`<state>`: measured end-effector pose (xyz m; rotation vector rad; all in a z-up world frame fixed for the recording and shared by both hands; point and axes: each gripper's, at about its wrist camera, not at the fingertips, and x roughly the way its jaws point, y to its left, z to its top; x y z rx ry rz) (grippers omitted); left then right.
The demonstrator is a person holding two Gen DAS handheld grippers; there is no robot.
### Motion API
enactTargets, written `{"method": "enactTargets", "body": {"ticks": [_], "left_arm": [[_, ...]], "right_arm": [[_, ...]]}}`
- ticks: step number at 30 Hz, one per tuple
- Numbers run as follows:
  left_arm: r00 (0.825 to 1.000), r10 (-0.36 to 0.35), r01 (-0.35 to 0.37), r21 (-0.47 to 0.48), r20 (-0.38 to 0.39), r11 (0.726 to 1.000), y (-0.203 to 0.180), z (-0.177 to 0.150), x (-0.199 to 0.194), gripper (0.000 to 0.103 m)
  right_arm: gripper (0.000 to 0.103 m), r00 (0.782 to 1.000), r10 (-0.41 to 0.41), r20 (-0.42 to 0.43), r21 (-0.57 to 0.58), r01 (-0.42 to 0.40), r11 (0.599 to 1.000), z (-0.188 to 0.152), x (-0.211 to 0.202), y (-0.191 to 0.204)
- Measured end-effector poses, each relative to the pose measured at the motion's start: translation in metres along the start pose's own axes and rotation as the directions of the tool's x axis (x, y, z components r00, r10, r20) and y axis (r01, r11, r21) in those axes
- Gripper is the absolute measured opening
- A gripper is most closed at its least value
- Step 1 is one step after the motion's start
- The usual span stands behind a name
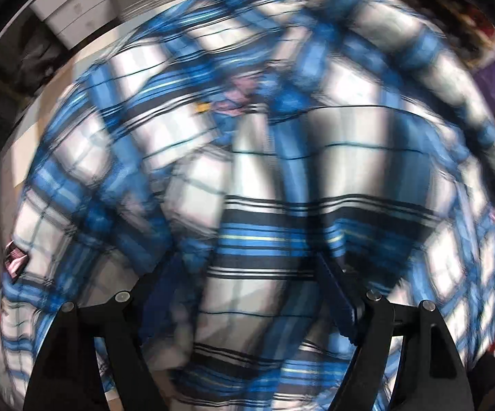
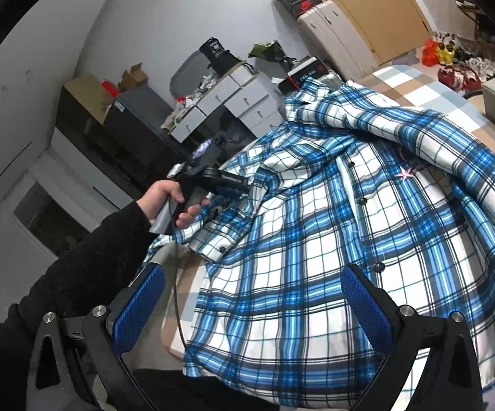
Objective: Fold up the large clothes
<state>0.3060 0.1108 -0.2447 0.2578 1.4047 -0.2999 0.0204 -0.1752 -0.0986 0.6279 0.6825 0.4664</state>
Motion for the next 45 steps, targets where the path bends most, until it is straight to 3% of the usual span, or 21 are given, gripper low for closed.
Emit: {"method": "enactTargets", "body": {"ticks": [4, 6, 7, 8, 15, 19, 21, 23, 24, 29, 30, 31, 33, 34, 35, 37, 41, 42, 43, 44, 45], "left_arm": [[1.0, -0.008, 0.008, -0.017, -0.01, 1.0, 0.004, -0.006, 0.017, 0.073], [1.0, 0.008, -0.007, -0.025, 0.011, 1.0, 0.008, -0.015, 0.014, 0.049], [1.0, 0.003, -0.003, -0.008, 0.014, 1.0, 0.01, -0.016, 0.014, 0.014], [1.0, 0.018, -0.018, 0.004, 0.0, 1.0, 0.009, -0.017, 0.015, 0.0], [0.986, 0.168, -0.168, 0.005, 0.022, 0.986, 0.009, -0.002, 0.001, 0.0], [0.956, 0.29, -0.286, -0.063, 0.055, 0.956, 0.027, 0.012, -0.003, 0.0], [0.931, 0.36, -0.355, -0.085, 0.057, 0.931, 0.029, 0.018, 0.006, 0.0], [0.877, 0.477, -0.473, -0.074, 0.059, 0.878, 0.027, 0.024, 0.015, 0.005], [0.868, 0.495, -0.492, -0.065, 0.043, 0.868, 0.035, 0.03, 0.018, 0.005], [0.85, 0.526, -0.525, 0.023, -0.032, 0.851, 0.021, 0.022, 0.048, 0.011], [0.86, 0.509, -0.509, 0.024, -0.013, 0.86, 0.017, 0.017, 0.034, 0.011], [0.879, 0.476, -0.476, 0.022, 0.004, 0.879, 0.014, 0.012, 0.019, 0.013], [0.917, 0.396, -0.397, 0.008, 0.044, 0.918, 0.014, 0.004, -0.012, 0.045], [0.929, 0.363, -0.364, -0.003, 0.073, 0.931, 0.011, 0.0, -0.021, 0.08], [0.93, 0.351, -0.352, -0.014, 0.109, 0.936, 0.009, -0.005, -0.031, 0.09], [0.931, 0.343, -0.345, -0.008, 0.121, 0.939, 0.004, -0.013, -0.041, 0.09], [0.935, 0.332, -0.342, 0.07, 0.124, 0.937, -0.03, -0.024, -0.03, 0.09], [0.934, 0.331, -0.344, 0.087, 0.13, 0.935, -0.036, -0.029, -0.027, 0.09], [0.939, 0.317, -0.331, 0.096, 0.133, 0.939, -0.052, -0.037, -0.038, 0.09], [0.947, 0.293, -0.307, 0.109, 0.129, 0.945, -0.063, -0.047, -0.042, 0.09], [0.951, 0.283, -0.297, 0.116, 0.122, 0.948, -0.068, -0.054, -0.048, 0.09]], "right_arm": [[0.103, 1.0, -0.007, 0.005, 0.019, 0.007, 1.0, 0.001, 0.0, -0.005], [0.103, 1.0, -0.012, 0.005, 0.017, 0.012, 1.0, 0.001, -0.001, -0.005], [0.103, 1.0, -0.014, 0.004, 0.016, 0.014, 1.0, 0.001, 0.0, -0.005], [0.103, 1.0, -0.014, 0.004, 0.015, 0.014, 1.0, 0.001, 0.0, -0.004], [0.103, 1.0, -0.015, 0.002, 0.017, 0.015, 1.0, 0.0, 0.001, -0.005], [0.103, 1.0, -0.019, 0.003, 0.024, 0.019, 1.0, 0.0, 0.0, -0.007], [0.103, 1.0, -0.022, 0.004, 0.026, 0.022, 0.999, 0.001, 0.0, -0.007], [0.103, 1.0, -0.023, 0.003, 0.03, 0.022, 0.999, 0.001, 0.0, -0.008], [0.103, 1.0, -0.024, 0.002, 0.031, 0.024, 0.999, 0.001, 0.0, -0.009], [0.103, 0.997, -0.08, 0.008, -0.036, 0.08, 0.996, 0.012, -0.002, -0.012], [0.103, 0.992, -0.125, 0.015, -0.093, 0.126, 0.988, 0.02, -0.004, -0.012], [0.103, 0.981, -0.19, 0.028, -0.161, 0.192, 0.968, 0.03, -0.004, -0.013], [0.103, 0.932, -0.341, 0.123, -0.291, 0.363, 0.885, 0.052, -0.006, -0.021], [0.103, 0.897, -0.421, 0.138, -0.359, 0.441, 0.822, 0.063, 0.003, -0.028], [0.103, 0.859, -0.493, 0.138, -0.409, 0.503, 0.762, 0.073, 0.014, -0.035], [0.103, 0.803, -0.587, 0.109, -0.496, 0.555, 0.668, 0.091, 0.043, -0.057], [0.099, 0.747, -0.659, -0.088, -0.505, 0.537, 0.676, 0.118, 0.101, -0.105], [0.09, 0.715, -0.691, -0.108, -0.517, 0.553, 0.653, 0.121, 0.112, -0.113], [0.057, 0.684, -0.719, -0.121, -0.545, 0.56, 0.624, 0.125, 0.122, -0.12], [0.041, 0.667, -0.734, -0.126, -0.546, 0.571, 0.613, 0.13, 0.125, -0.125], [0.026, 0.673, -0.722, -0.159, -0.497, 0.577, 0.648, 0.136, 0.122, -0.134]]}}
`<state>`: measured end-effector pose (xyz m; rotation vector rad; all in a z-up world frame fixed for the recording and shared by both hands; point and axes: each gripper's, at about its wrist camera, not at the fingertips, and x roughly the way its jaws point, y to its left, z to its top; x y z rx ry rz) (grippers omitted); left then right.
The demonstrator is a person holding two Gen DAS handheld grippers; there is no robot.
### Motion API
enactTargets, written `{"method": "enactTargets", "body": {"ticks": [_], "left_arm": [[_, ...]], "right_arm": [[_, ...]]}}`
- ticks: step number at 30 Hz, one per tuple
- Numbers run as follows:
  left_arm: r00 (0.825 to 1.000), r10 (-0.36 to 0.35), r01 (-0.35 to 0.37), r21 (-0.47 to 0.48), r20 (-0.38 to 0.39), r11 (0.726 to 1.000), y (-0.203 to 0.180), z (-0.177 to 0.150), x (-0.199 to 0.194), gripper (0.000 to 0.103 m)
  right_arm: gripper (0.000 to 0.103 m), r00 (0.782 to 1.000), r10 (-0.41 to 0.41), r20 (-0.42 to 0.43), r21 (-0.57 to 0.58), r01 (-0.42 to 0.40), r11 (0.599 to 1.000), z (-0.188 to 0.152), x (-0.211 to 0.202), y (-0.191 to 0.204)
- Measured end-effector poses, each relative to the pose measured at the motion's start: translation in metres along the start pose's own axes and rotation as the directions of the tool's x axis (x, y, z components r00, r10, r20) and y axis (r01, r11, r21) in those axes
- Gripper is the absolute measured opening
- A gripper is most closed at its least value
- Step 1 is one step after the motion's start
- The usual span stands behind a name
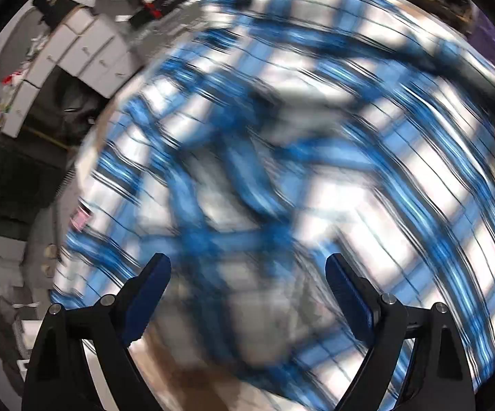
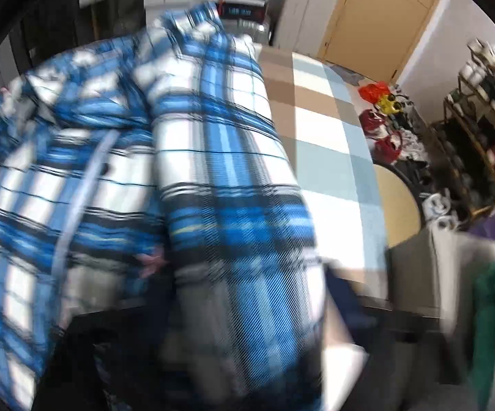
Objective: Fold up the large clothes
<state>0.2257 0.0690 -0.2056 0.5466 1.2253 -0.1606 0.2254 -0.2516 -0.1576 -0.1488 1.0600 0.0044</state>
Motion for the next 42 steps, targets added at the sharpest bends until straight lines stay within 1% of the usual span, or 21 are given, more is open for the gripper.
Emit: {"method": "enactTargets", "body": {"ticks": [3, 6, 8, 9, 11, 13, 15, 18, 21, 24, 25, 26, 27, 29, 31, 36, 37, 38, 39, 41, 42], "left_arm": [[0.997, -0.041, 0.043, 0.034, -0.058, 0.998, -0.023, -0.032, 0.008, 0.09], [0.998, -0.006, 0.01, 0.058, -0.069, 0.998, -0.028, -0.055, 0.009, 0.09], [0.999, -0.002, 0.003, 0.027, -0.052, 1.0, -0.02, -0.068, 0.006, 0.09], [0.999, 0.005, -0.005, 0.004, -0.049, 1.0, -0.016, -0.072, 0.003, 0.09], [0.999, -0.021, 0.017, -0.078, -0.045, 0.997, -0.001, -0.085, -0.002, 0.09], [0.997, -0.056, 0.048, -0.169, -0.045, 0.985, 0.011, -0.099, -0.006, 0.09], [0.991, -0.118, 0.099, -0.244, -0.062, 0.965, 0.018, -0.111, -0.003, 0.09], [0.985, -0.161, 0.136, -0.301, -0.058, 0.944, 0.018, -0.117, 0.004, 0.089], [0.987, -0.148, 0.125, -0.282, -0.061, 0.951, 0.006, -0.116, 0.012, 0.087], [0.983, -0.18, 0.162, -0.331, -0.026, 0.93, 0.007, -0.114, 0.017, 0.071], [0.974, -0.225, 0.205, -0.361, -0.013, 0.91, 0.011, -0.114, 0.018, 0.058], [0.977, -0.215, 0.2, -0.375, 0.002, 0.905, 0.014, -0.114, 0.018, 0.045], [0.979, -0.204, 0.197, -0.379, 0.02, 0.904, 0.015, -0.114, 0.018, 0.039], [0.98, -0.193, 0.192, -0.395, 0.036, 0.898, 0.018, -0.115, 0.019, 0.0], [0.978, -0.205, 0.2, -0.421, 0.036, 0.885, 0.02, -0.121, 0.018, 0.0], [0.995, -0.102, 0.088, -0.369, -0.017, 0.925, 0.017, -0.129, 0.016, 0.0], [0.997, -0.063, 0.041, -0.357, -0.051, 0.933, 0.017, -0.131, 0.019, 0.0], [0.997, -0.058, 0.036, -0.355, -0.051, 0.934, 0.02, -0.133, 0.02, 0.0], [0.996, -0.073, 0.049, -0.375, -0.052, 0.926, 0.029, -0.137, 0.022, 0.0], [0.993, -0.1, 0.065, -0.422, -0.061, 0.904, 0.043, -0.148, 0.024, 0.0], [0.988, -0.144, 0.107, -0.448, -0.049, 0.888, 0.049, -0.152, 0.023, 0.0]], "right_arm": [[0.008, 0.996, 0.088, 0.028, 0.193, -0.091, 0.977, -0.005, -0.009, -0.038], [0.008, 0.995, 0.089, 0.043, 0.35, -0.098, 0.932, -0.019, -0.015, -0.076], [0.018, 0.998, 0.067, 0.022, 0.406, -0.07, 0.911, -0.025, -0.009, -0.089], [0.031, 0.998, 0.068, 0.008, 0.428, -0.065, 0.901, -0.027, -0.006, -0.092], [0.04, 0.994, 0.111, 0.0, 0.452, -0.099, 0.886, -0.03, -0.006, -0.093], [0.069, 0.993, 0.113, 0.032, 0.42, -0.116, 0.9, -0.033, -0.021, -0.083], [0.085, 0.991, 0.101, 0.087, 0.374, -0.127, 0.919, -0.04, -0.042, -0.072], [0.086, 0.977, 0.156, 0.147, 0.3, -0.194, 0.934, -0.053, -0.07, -0.051], [0.086, 0.951, 0.228, 0.208, 0.257, -0.278, 0.926, -0.072, -0.101, -0.026], [0.089, 0.903, 0.309, 0.298, 0.227, -0.381, 0.896, -0.093, -0.137, 0.002], [0.091, 0.885, 0.341, 0.318, 0.207, -0.415, 0.886, -0.096, -0.146, 0.012], [0.091, 0.858, 0.377, 0.348, 0.172, -0.454, 0.874, -0.101, -0.158, 0.027], [0.092, 0.845, 0.39, 0.365, 0.154, -0.468, 0.871, -0.102, -0.164, 0.035], [0.095, 0.814, 0.406, 0.416, 0.107, -0.487, 0.867, -0.115, -0.182, 0.061], [0.1, 0.784, 0.42, 0.457, 0.073, -0.504, 0.861, -0.126, -0.193, 0.088], [0.101, 0.734, 0.473, 0.487, 0.037, -0.559, 0.829, -0.141, -0.184, 0.121], [0.101, 0.74, 0.471, 0.48, 0.029, -0.55, 0.834, -0.143, -0.181, 0.125], [0.101, 0.762, 0.459, 0.458, 0.034, -0.53, 0.847, -0.142, -0.179, 0.128], [0.101, 0.769, 0.457, 0.446, 0.032, -0.525, 0.851, -0.142, -0.177, 0.128], [0.101, 0.772, 0.45, 0.449, 0.037, -0.52, 0.853, -0.144, -0.175, 0.126], [0.101, 0.769, 0.451, 0.454, 0.052, -0.528, 0.848, -0.145, -0.175, 0.122]]}}
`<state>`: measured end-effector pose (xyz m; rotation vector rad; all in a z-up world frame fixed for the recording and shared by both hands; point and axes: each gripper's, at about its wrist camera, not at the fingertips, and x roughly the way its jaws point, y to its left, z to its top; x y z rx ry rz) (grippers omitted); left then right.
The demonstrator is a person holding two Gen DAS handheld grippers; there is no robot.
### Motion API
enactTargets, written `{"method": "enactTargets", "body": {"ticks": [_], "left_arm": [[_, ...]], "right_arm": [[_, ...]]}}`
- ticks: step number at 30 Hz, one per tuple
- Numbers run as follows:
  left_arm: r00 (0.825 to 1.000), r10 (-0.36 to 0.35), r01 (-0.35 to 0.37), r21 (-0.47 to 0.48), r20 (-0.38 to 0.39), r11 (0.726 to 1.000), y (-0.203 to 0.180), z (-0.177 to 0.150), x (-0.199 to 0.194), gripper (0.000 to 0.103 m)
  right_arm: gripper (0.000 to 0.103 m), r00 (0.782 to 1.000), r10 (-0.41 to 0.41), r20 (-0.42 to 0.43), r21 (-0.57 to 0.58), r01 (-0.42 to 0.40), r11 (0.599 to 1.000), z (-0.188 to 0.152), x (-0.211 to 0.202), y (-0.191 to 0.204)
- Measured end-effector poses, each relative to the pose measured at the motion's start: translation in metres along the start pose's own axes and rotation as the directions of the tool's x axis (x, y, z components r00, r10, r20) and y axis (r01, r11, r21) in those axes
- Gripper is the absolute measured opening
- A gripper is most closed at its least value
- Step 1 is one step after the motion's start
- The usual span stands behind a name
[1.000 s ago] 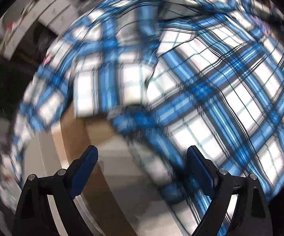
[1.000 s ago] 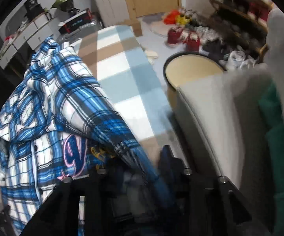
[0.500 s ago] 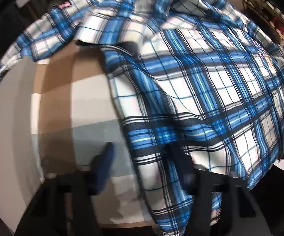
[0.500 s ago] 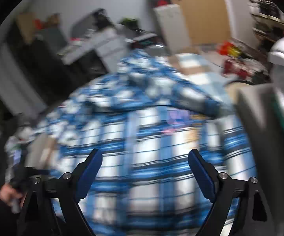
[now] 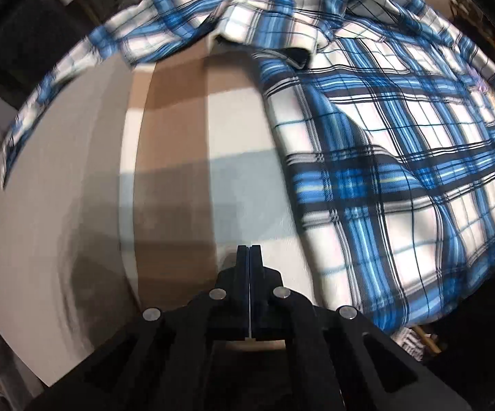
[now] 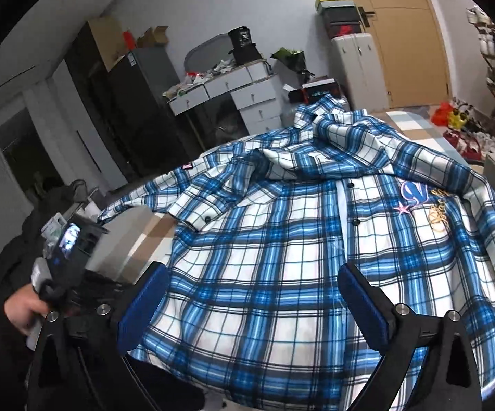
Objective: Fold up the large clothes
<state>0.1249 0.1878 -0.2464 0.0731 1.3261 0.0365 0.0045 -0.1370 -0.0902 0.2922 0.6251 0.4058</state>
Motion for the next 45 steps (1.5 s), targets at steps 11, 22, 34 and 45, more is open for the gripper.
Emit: {"method": "enactTargets", "body": {"ticks": [11, 22, 34, 45], "left_arm": [[0.965, -0.262, 0.26, -0.085, -0.02, 0.962, -0.061, -0.043, -0.021, 0.07], [0.998, -0.056, 0.058, -0.055, 0.038, 0.997, -0.086, -0.065, -0.034, 0.007], [0.997, -0.058, 0.062, -0.085, 0.047, 0.994, -0.084, -0.069, -0.041, 0.0], [0.989, -0.13, 0.138, -0.138, 0.066, 0.981, -0.063, -0.097, -0.051, 0.0]], "right_arm": [[0.101, 0.998, 0.063, 0.029, 0.117, -0.066, 0.991, 0.0, -0.014, -0.02], [0.101, 0.996, 0.069, 0.057, 0.114, -0.075, 0.991, 0.0, -0.024, -0.019], [0.101, 0.991, 0.098, 0.093, 0.17, -0.113, 0.979, 0.001, -0.035, -0.034], [0.101, 0.991, 0.107, 0.086, 0.195, -0.122, 0.973, 0.002, -0.032, -0.038]]}}
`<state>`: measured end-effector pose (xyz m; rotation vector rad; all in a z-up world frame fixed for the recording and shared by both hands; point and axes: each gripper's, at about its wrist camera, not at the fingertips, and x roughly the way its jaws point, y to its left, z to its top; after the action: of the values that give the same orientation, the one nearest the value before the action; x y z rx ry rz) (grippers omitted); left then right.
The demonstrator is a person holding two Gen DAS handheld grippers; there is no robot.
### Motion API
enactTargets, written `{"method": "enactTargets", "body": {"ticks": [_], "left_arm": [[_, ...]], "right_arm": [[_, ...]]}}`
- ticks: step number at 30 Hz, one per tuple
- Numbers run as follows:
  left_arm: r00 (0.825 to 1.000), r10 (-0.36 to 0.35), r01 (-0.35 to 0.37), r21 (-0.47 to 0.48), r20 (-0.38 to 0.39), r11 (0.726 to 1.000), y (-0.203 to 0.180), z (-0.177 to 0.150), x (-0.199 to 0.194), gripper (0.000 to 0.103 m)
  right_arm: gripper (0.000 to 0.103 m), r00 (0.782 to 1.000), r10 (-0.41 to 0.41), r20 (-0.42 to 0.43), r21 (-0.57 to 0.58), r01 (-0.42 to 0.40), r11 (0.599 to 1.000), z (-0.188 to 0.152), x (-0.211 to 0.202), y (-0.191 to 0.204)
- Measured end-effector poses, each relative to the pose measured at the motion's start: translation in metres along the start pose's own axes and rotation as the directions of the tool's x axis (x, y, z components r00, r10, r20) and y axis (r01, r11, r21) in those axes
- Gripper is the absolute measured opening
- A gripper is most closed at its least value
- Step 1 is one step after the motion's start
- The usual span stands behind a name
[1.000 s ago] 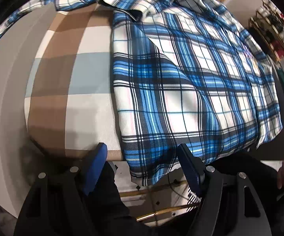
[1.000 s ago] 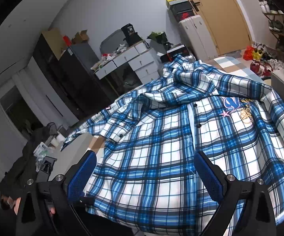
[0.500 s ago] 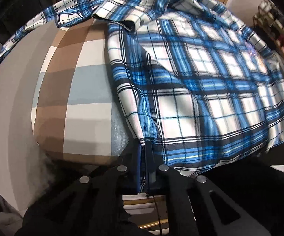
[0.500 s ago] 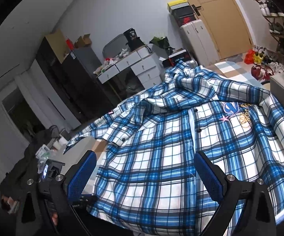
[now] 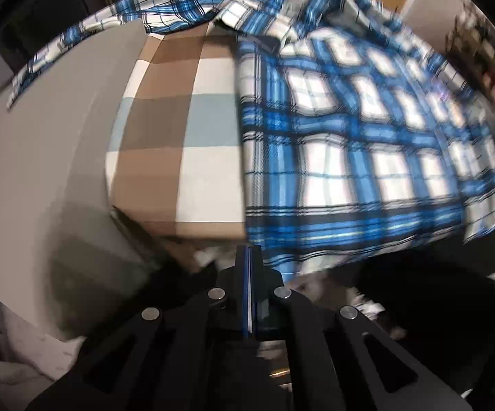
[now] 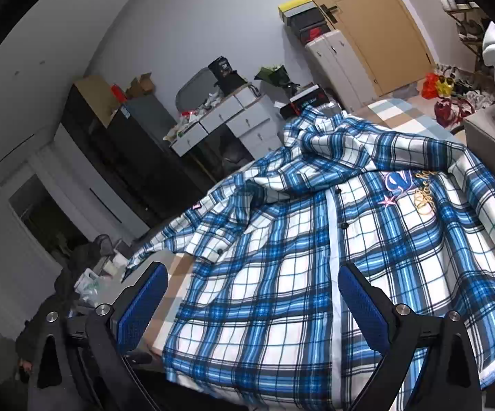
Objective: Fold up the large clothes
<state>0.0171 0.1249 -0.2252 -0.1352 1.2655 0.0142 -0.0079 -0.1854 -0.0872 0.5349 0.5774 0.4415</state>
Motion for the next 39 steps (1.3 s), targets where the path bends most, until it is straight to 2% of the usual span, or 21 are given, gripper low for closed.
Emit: {"method": "enactTargets", "body": {"ticks": [1, 3, 5, 9, 12, 15, 18, 19, 21, 22, 23, 25, 28, 31, 35, 39], "left_arm": [[1.0, -0.015, 0.015, -0.009, -0.016, 1.0, 0.0, 0.0, 0.001, 0.0], [0.995, -0.072, 0.071, -0.012, -0.066, 0.997, -0.003, -0.004, 0.009, 0.018], [0.99, -0.116, 0.113, -0.036, -0.083, 0.993, -0.006, -0.006, 0.012, 0.06], [0.978, -0.197, 0.189, -0.112, -0.073, 0.976, 0.0, -0.008, 0.02, 0.062], [0.976, -0.197, 0.184, -0.138, -0.09, 0.973, 0.003, -0.006, 0.033, 0.062], [0.974, -0.204, 0.184, -0.175, -0.103, 0.967, 0.012, -0.005, 0.029, 0.062], [0.988, -0.142, 0.128, -0.189, -0.06, 0.974, 0.01, -0.002, 0.027, 0.064], [0.987, -0.149, 0.133, -0.205, -0.066, 0.97, 0.011, -0.002, 0.027, 0.064], [0.98, -0.189, 0.173, -0.195, -0.065, 0.965, 0.009, -0.003, 0.027, 0.056], [0.973, -0.224, 0.21, -0.177, -0.058, 0.961, 0.007, -0.004, 0.028, 0.031], [0.969, -0.239, 0.228, -0.149, -0.058, 0.962, 0.004, -0.005, 0.027, 0.013], [0.961, -0.273, 0.266, -0.136, -0.04, 0.954, 0.002, -0.006, 0.024, 0.002], [0.953, -0.303, 0.3, -0.134, -0.001, 0.945, 0.003, -0.008, 0.017, 0.001], [0.958, -0.287, 0.285, -0.126, 0.004, 0.95, 0.007, -0.013, 0.016, 0.001], [0.973, -0.228, 0.22, -0.147, -0.038, 0.964, 0.011, -0.014, 0.023, 0.001], [0.985, -0.163, 0.158, -0.094, -0.05, 0.983, 0.007, -0.021, 0.015, 0.001]], "right_arm": [[0.101, 1.0, -0.001, -0.002, 0.0, 0.001, 1.0, 0.0, 0.001, 0.0], [0.101, 1.0, -0.004, -0.004, -0.003, 0.004, 1.0, -0.001, 0.001, 0.001], [0.101, 1.0, -0.005, -0.008, -0.006, 0.005, 1.0, -0.002, 0.002, 0.001], [0.101, 1.0, -0.011, -0.014, -0.013, 0.011, 1.0, -0.003, 0.003, 0.001], [0.101, 1.0, -0.012, -0.022, -0.012, 0.012, 1.0, -0.003, 0.005, 0.001], [0.101, 0.999, -0.016, -0.031, -0.018, 0.016, 1.0, -0.004, 0.006, 0.002], [0.101, 0.999, -0.015, -0.033, -0.027, 0.015, 1.0, -0.004, 0.007, 0.003], [0.101, 0.999, -0.017, -0.033, -0.033, 0.016, 0.999, -0.004, 0.007, 0.004], [0.101, 0.999, -0.019, -0.038, -0.036, 0.017, 0.999, -0.005, 0.008, 0.005], [0.101, 0.999, -0.019, -0.04, -0.037, 0.017, 0.999, -0.005, 0.008, 0.005], [0.101, 0.999, -0.02, -0.041, -0.039, 0.018, 0.999, -0.006, 0.008, 0.005], [0.101, 0.999, -0.018, -0.038, -0.036, 0.017, 0.999, -0.006, 0.008, 0.004], [0.101, 0.999, -0.021, -0.044, -0.025, 0.02, 0.999, -0.005, 0.009, 0.003], [0.101, 0.998, -0.024, -0.051, -0.02, 0.023, 1.0, -0.006, 0.01, 0.001], [0.101, 0.998, -0.025, -0.063, -0.019, 0.024, 1.0, -0.005, 0.011, 0.0], [0.101, 0.997, -0.033, -0.075, -0.034, 0.03, 0.999, -0.003, 0.013, 0.001]]}}
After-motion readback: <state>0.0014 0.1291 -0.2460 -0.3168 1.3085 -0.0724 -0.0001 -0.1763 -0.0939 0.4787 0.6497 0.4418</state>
